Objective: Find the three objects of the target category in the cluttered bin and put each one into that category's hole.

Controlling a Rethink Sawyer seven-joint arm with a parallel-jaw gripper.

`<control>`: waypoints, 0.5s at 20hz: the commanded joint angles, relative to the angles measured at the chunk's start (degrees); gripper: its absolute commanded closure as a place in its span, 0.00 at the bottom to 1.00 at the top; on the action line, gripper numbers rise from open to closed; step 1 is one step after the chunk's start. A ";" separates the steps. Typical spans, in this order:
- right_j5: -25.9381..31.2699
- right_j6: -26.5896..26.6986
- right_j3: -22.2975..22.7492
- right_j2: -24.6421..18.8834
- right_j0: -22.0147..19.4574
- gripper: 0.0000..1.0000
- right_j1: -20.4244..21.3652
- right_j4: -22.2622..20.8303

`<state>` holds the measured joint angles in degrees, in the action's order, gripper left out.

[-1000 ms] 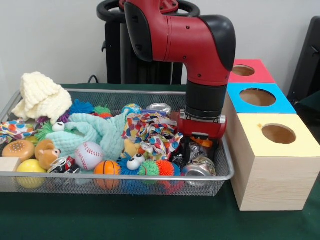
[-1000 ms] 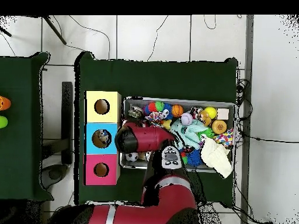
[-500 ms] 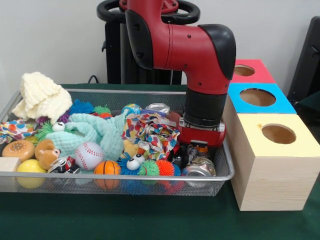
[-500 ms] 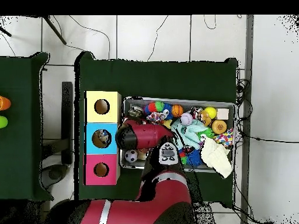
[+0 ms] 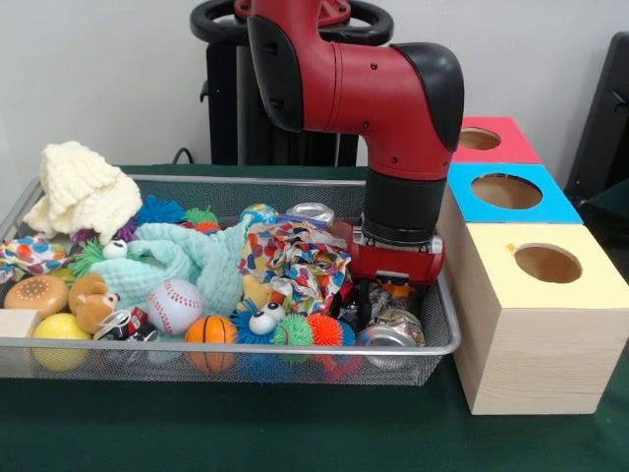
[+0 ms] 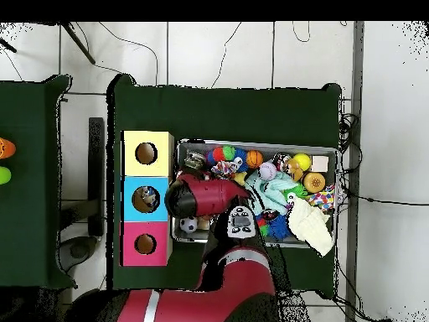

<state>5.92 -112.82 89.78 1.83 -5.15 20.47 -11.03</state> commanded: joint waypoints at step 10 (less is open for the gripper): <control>-0.99 -2.14 12.50 -12.34 -4.47 0.00 1.57 -7.61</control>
<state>4.51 -112.82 94.17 -2.59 -9.54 23.06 -14.39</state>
